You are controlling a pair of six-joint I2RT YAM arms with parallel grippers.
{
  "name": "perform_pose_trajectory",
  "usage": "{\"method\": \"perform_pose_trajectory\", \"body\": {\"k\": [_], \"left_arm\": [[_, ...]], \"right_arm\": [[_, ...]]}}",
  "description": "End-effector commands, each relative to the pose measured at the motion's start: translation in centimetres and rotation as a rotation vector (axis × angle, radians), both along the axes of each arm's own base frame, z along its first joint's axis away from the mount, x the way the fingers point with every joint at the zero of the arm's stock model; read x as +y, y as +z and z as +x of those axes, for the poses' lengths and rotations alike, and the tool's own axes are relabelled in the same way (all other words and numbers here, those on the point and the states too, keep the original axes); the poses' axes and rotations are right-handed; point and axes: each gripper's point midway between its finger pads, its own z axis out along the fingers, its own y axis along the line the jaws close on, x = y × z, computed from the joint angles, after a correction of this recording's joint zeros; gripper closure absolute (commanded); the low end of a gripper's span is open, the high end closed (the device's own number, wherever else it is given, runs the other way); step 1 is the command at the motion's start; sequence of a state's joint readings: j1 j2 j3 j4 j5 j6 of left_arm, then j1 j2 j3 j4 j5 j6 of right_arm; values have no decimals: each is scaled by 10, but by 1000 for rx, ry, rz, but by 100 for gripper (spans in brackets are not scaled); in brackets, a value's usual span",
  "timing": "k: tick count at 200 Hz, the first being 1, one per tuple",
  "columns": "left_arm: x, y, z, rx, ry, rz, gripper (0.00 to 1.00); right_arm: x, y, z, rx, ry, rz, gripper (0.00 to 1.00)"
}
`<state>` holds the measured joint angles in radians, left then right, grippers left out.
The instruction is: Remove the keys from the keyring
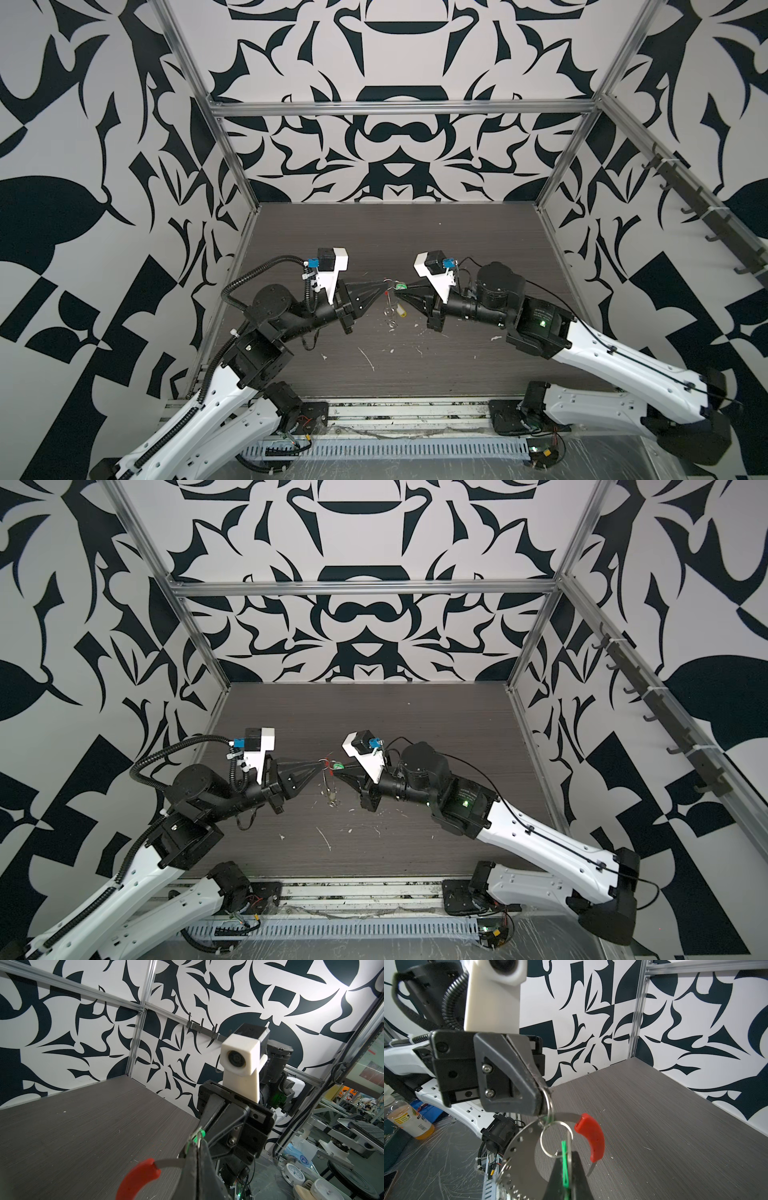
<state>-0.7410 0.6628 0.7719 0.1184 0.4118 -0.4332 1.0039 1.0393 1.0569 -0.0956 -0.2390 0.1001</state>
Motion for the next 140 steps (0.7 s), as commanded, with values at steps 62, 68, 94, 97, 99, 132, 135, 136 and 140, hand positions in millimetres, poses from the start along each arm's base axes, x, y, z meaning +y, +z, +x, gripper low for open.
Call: {"method": "perform_pose_trajectory", "body": {"k": [62,68,94,97,99,132,135,136,140], "left_arm": [[1,8,-13,2,-48,27,100],[0,6,-13,11,-57,40,100],[-4,-2,-17,53,-95,95,100],[-5,-3,-17,57,-100,101,100],[-5,-3,-17,61,-102,105,100],[-10,-11,-25,97,-163,167,100],[-10,-11,-26,101,-173,170,100],[-11,-12,-26,103,-175,172,100],[-12,-12,-27,107,-186,176,100]], "right_arm": [[-18,31,9,-88,-90,-3,100],[-19,32,9,-94,-90,-7,100],[-21,41,8,-123,-84,-34,100],[-21,40,8,-123,-81,-41,100],[-21,40,7,-124,-78,-43,100],[-19,44,4,-154,-40,-95,100],[-19,45,3,-155,-36,-98,100],[-19,45,3,-156,-35,-99,100],[-18,45,2,-159,-29,-105,100]]}}
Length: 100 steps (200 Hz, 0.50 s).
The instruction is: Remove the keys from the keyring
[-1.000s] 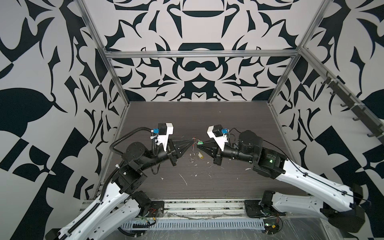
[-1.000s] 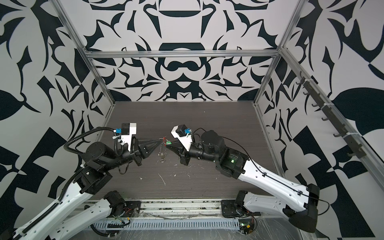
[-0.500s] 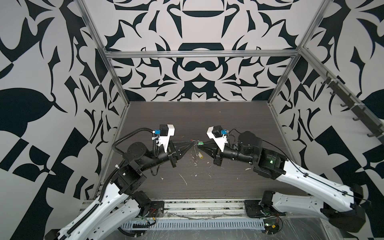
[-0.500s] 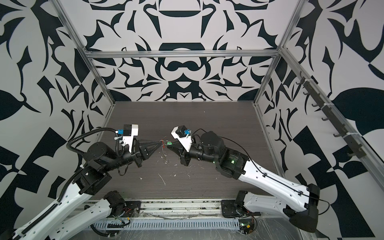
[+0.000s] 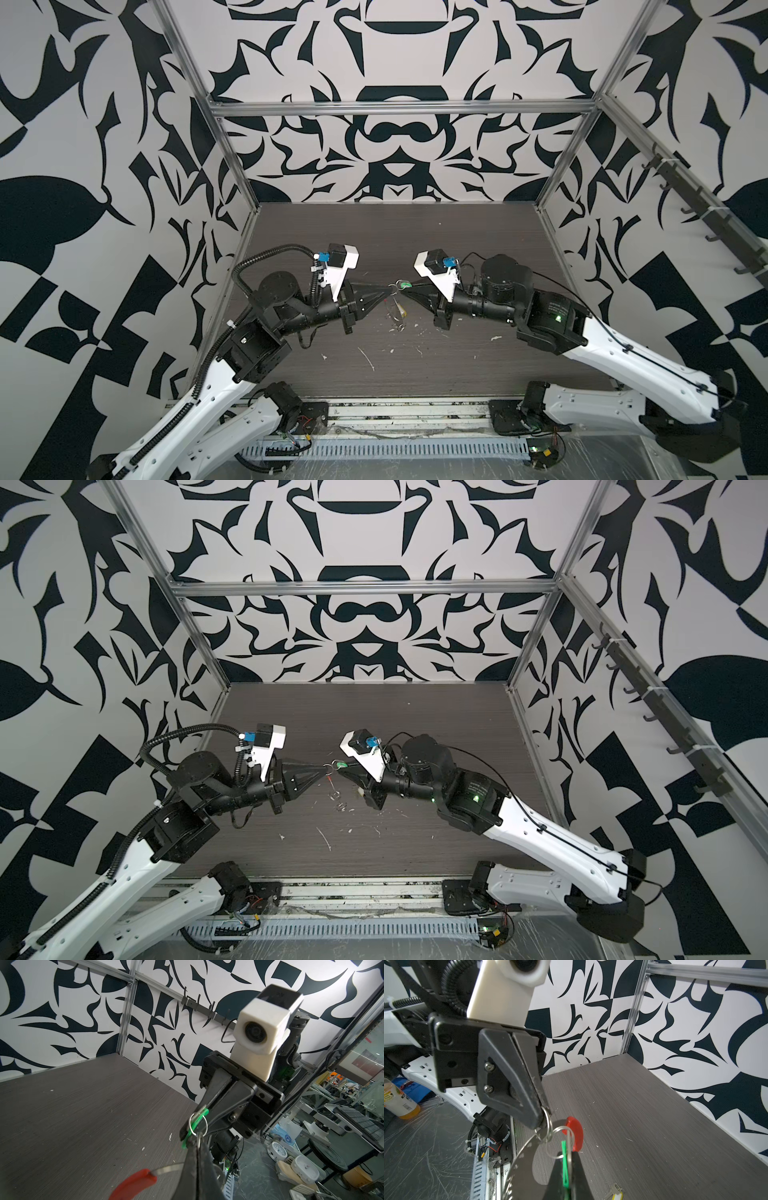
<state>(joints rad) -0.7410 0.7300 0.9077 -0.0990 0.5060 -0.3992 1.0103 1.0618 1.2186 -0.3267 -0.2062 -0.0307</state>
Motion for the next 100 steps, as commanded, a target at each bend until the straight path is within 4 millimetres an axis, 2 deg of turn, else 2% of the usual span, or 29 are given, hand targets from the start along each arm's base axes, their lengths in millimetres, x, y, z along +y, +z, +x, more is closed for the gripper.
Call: {"method": "perform_pose_trajectory", "body": {"k": [1,100], "left_arm": [[-2,-9,-18,36,-97,60,100],[-14,-13,-32,70,-250,97,100]], "right_arm": [[-8,31,5,-83,-25,19,100],[-5,37,-21,-108,143,-54,100]]}}
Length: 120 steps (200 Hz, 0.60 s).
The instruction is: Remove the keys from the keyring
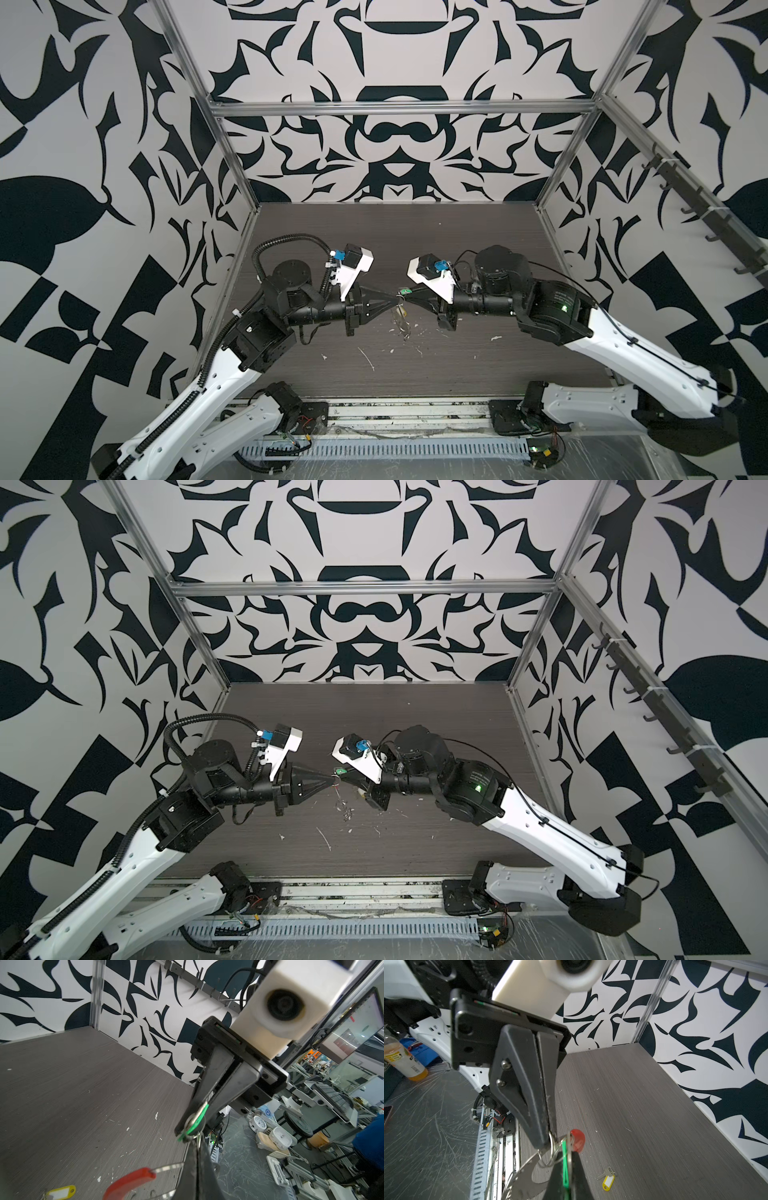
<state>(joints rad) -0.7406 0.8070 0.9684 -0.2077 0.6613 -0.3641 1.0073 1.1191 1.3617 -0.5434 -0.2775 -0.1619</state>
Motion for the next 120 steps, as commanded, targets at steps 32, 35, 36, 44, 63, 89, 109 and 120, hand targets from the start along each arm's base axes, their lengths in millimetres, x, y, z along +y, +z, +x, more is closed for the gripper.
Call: {"method": "perform_pose_trajectory", "body": {"k": [32,35,36,44,63,89,109,120], "left_arm": [[-3,0,-14,18,-93,23,100],[-3,0,-13,15,-91,21,100],[-3,0,-13,15,-91,22,100],[-3,1,-12,9,-83,21,100],[-3,1,-9,2,-69,24,100],[-3,1,-5,-2,-51,27,96],[-4,0,-3,-2,-40,33,87],[-4,0,-2,-3,-37,34,84]], "right_arm": [[0,40,-15,-43,87,104,100],[0,40,-16,-40,88,107,100],[0,40,-16,-39,89,109,100],[1,41,-17,-32,90,117,100],[2,43,-17,-14,84,139,100],[3,44,-11,23,47,159,100],[5,41,-7,53,17,167,100],[5,40,-5,64,3,175,100]]}}
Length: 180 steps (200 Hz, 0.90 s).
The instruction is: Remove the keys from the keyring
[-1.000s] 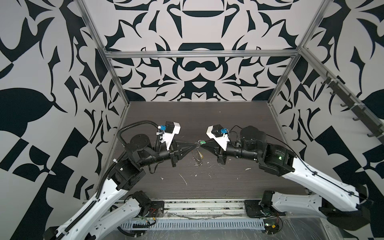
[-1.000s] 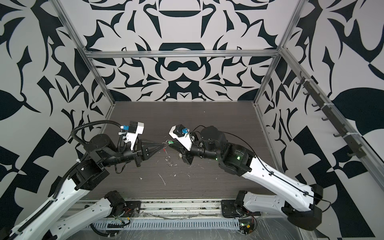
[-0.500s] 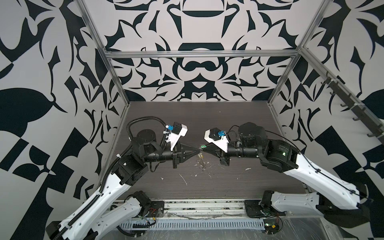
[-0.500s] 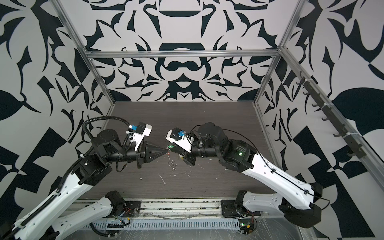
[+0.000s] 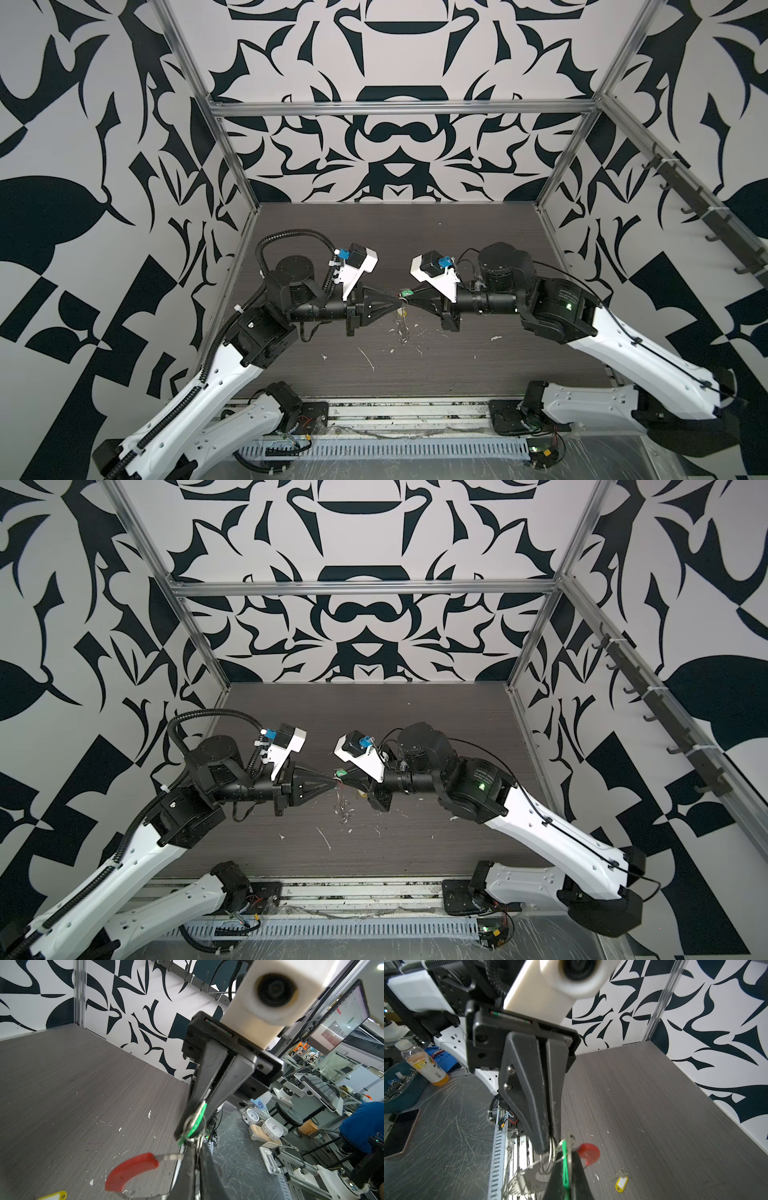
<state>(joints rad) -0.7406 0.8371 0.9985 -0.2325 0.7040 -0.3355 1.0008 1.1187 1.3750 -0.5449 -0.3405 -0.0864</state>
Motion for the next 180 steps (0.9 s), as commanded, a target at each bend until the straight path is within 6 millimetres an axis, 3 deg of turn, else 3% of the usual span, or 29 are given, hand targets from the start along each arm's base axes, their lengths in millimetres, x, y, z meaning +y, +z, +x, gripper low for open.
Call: {"method": "perform_pose_trajectory", "body": {"k": [1,27,88,149,180], "left_arm": [[0,-2,2,3,9,21,84],[0,-3,6,5,32,28,81],[17,-3,29,-31,230,57,60],[45,10,39,-91,408,38,56],[47,8,43,-111,432,43,54]], "right_arm": [[4,33,3,-15,-27,136,100],[5,33,4,18,-40,161,100],[8,25,11,68,-102,160,100],[13,17,22,130,-204,170,100],[14,14,34,186,-306,191,100]]}}
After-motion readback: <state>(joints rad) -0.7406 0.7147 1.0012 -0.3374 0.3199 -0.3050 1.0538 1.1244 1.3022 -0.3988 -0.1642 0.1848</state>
